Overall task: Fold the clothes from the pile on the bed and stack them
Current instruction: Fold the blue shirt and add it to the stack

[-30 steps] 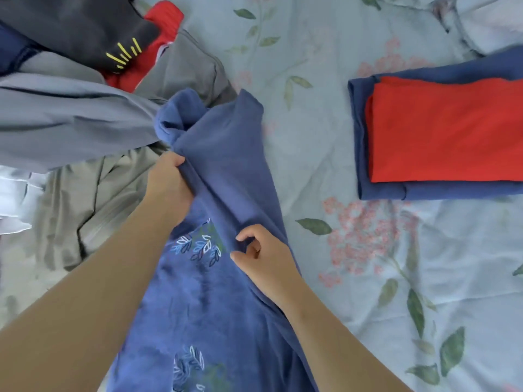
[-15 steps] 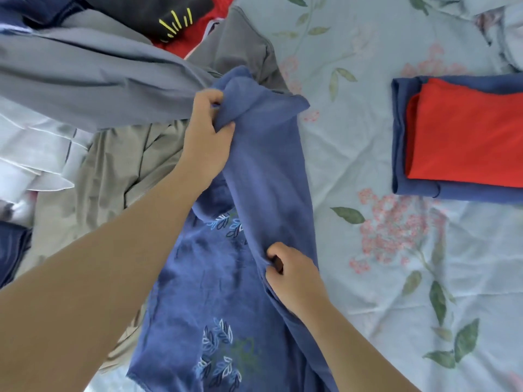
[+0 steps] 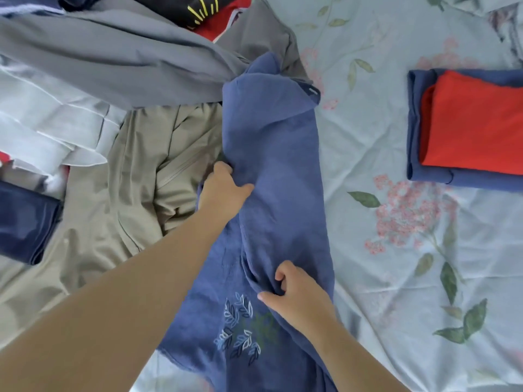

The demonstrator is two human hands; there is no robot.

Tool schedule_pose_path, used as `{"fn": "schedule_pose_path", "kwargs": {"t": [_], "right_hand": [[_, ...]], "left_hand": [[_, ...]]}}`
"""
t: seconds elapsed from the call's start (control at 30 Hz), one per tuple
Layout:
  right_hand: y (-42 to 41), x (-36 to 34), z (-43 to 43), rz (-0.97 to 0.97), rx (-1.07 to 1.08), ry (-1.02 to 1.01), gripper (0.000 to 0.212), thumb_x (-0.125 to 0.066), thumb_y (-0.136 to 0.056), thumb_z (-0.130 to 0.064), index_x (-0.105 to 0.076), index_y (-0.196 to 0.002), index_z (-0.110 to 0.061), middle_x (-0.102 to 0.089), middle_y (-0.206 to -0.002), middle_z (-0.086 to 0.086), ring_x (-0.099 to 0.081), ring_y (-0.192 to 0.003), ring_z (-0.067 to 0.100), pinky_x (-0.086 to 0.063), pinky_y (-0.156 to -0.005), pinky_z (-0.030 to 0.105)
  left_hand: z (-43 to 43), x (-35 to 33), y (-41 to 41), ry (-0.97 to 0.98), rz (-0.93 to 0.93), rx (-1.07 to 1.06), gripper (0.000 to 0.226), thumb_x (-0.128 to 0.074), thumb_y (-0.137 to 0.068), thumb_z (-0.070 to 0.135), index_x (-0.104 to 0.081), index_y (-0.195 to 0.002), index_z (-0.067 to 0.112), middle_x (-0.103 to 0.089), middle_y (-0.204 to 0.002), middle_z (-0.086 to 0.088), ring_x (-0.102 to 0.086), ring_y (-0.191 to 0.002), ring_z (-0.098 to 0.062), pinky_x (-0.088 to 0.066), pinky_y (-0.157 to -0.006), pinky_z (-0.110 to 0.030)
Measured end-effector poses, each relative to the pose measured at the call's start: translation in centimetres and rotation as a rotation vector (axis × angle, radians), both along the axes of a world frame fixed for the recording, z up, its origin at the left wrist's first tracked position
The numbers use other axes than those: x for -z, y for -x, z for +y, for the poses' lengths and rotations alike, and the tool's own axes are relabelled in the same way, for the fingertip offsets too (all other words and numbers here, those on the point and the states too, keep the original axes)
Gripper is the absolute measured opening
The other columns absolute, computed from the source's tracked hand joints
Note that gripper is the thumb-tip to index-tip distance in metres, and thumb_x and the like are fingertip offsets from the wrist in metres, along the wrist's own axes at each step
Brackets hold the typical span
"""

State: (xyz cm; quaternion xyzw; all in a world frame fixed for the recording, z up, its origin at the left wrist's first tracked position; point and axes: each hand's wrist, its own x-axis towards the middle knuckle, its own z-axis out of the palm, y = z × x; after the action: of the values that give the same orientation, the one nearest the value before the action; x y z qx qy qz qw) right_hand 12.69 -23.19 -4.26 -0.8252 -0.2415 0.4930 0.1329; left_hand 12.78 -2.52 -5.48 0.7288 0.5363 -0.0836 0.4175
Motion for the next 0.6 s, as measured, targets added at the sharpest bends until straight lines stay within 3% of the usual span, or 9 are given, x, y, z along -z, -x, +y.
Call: {"fn": "schedule_pose_path", "kwargs": {"t": [0.03, 0.1, 0.13, 0.23, 0.3, 0.4, 0.5, 0.6], "right_hand": [[0.4, 0.0, -0.2, -0.029, -0.077, 0.022, 0.032, -0.061, -0.083, -0.045, -0.04, -0.094, -0.023, -0.05, -0.092, -0.01, -0.053, -0.089, 0.013, -0.04, -0.07, 0.027], [1.1, 0.0, -0.7, -0.118, -0.222, 0.065, 0.026, -0.056, -0.087, -0.038, -0.036, -0.092, -0.022, -0.05, -0.097, -0.005, -0.054, -0.094, 0.019, -0.037, -0.069, 0.03], [1.3, 0.0, -0.9, -0.144, -0.257, 0.089, 0.022, -0.052, -0.091, -0.033, -0.034, -0.091, -0.021, -0.05, -0.096, -0.003, -0.053, -0.091, 0.022, -0.035, -0.067, 0.029], [2.1, -0.1, -1.2, -0.071, -0.181, 0.126, 0.017, -0.045, -0.095, -0.025, -0.034, -0.083, -0.017, -0.048, -0.08, -0.002, -0.046, -0.076, 0.023, -0.034, -0.059, 0.031], [3.2, -0.4, -0.7, 0.063, -0.081, 0.055, 0.025, -0.047, -0.093, -0.024, -0.032, -0.073, -0.017, -0.044, -0.068, -0.003, -0.044, -0.066, 0.018, -0.032, -0.056, 0.03], [5.9, -1.5, 0.8, 0.21, 0.053, -0.066, 0.028, -0.05, -0.09, -0.023, -0.032, -0.069, -0.019, -0.041, -0.064, -0.006, -0.039, -0.059, 0.01, -0.031, -0.055, 0.021], [8.9, -1.9, 2.2, 0.298, -0.019, -0.11, 0.019, -0.051, -0.087, -0.025, -0.038, -0.072, -0.022, -0.049, -0.07, -0.004, -0.051, -0.071, 0.017, -0.045, -0.07, 0.03], [10.5, -2.1, 2.4, 0.409, -0.086, -0.048, 0.009, -0.053, -0.086, -0.03, -0.048, -0.089, -0.023, -0.057, -0.082, -0.003, -0.057, -0.085, 0.017, -0.047, -0.081, 0.033]], "left_hand": [[-0.2, 0.1, 0.2, 0.01, 0.029, 0.025, 0.018, -0.06, -0.088, 0.022, -0.045, -0.092, 0.012, -0.051, -0.079, 0.001, -0.047, -0.07, -0.018, -0.033, -0.055, -0.027], [-0.5, 0.4, 0.7, 0.025, 0.02, 0.002, 0.024, -0.052, -0.091, 0.018, -0.038, -0.071, 0.014, -0.043, -0.067, 0.001, -0.041, -0.061, -0.017, -0.03, -0.049, -0.026], [-0.6, 0.5, 1.0, 0.046, -0.021, -0.031, 0.025, -0.049, -0.093, 0.017, -0.038, -0.07, 0.014, -0.044, -0.067, 0.001, -0.041, -0.06, -0.017, -0.033, -0.051, -0.027], [-1.2, 0.3, 2.2, 0.205, -0.203, -0.133, 0.01, -0.046, -0.094, 0.02, -0.051, -0.087, 0.015, -0.056, -0.08, -0.005, -0.051, -0.074, -0.02, -0.05, -0.076, -0.041], [-1.8, -0.1, 3.2, 0.323, -0.257, -0.164, 0.012, -0.048, -0.095, 0.023, -0.057, -0.1, 0.018, -0.063, -0.096, -0.011, -0.055, -0.083, -0.02, -0.051, -0.087, -0.044], [-2.4, -0.3, 4.9, 0.443, -0.262, -0.19, 0.019, -0.054, -0.094, 0.033, -0.058, -0.108, 0.021, -0.065, -0.1, -0.008, -0.059, -0.086, -0.019, -0.054, -0.083, -0.038], [-2.9, -0.5, 7.0, 0.405, -0.155, -0.12, 0.027, -0.063, -0.088, 0.037, -0.054, -0.104, 0.019, -0.052, -0.078, 0.005, -0.051, -0.07, -0.01, -0.044, -0.063, -0.021], [-3.5, -0.2, 9.5, 0.383, -0.03, -0.001, 0.028, -0.068, -0.085, 0.026, -0.051, -0.104, 0.015, -0.051, -0.084, 0.007, -0.05, -0.075, -0.009, -0.037, -0.061, -0.018]]}}
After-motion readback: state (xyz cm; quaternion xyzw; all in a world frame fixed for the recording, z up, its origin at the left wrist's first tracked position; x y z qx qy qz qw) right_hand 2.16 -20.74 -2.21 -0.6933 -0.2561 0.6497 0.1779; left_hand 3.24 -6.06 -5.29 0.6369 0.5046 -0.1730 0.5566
